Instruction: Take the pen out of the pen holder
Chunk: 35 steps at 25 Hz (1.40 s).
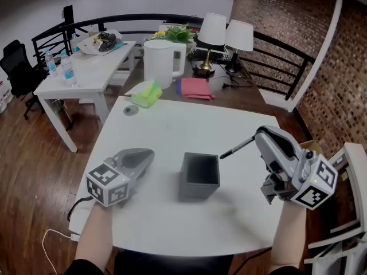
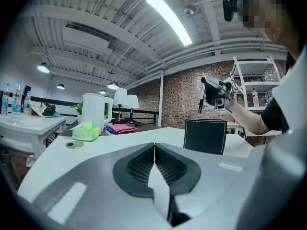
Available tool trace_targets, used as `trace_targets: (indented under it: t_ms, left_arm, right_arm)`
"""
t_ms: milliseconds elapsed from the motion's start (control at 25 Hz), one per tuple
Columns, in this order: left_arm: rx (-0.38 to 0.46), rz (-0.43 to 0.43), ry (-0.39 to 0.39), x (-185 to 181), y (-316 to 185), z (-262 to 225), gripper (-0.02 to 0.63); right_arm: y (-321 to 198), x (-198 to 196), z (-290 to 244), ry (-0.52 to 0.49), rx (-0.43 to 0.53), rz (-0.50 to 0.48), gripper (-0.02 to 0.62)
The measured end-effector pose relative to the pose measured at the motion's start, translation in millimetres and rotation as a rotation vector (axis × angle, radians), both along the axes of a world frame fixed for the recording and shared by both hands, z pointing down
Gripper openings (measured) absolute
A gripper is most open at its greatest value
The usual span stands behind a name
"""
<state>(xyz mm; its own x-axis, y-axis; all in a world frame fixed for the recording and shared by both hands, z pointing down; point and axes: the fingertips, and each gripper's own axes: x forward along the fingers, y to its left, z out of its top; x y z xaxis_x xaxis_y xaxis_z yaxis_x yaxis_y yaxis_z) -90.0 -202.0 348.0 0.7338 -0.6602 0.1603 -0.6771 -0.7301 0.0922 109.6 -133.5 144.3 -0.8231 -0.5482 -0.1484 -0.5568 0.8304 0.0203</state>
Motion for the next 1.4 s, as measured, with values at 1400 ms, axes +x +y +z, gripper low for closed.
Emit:
trace_targets:
  t_ms: [1400]
  left_arm:
    - [0.001, -0.021, 0.003, -2.7, -2.4, -3.2, 0.005]
  right_arm:
    - [21.3, -17.2, 239.2, 0.811, -0.012, -0.145, 0.115]
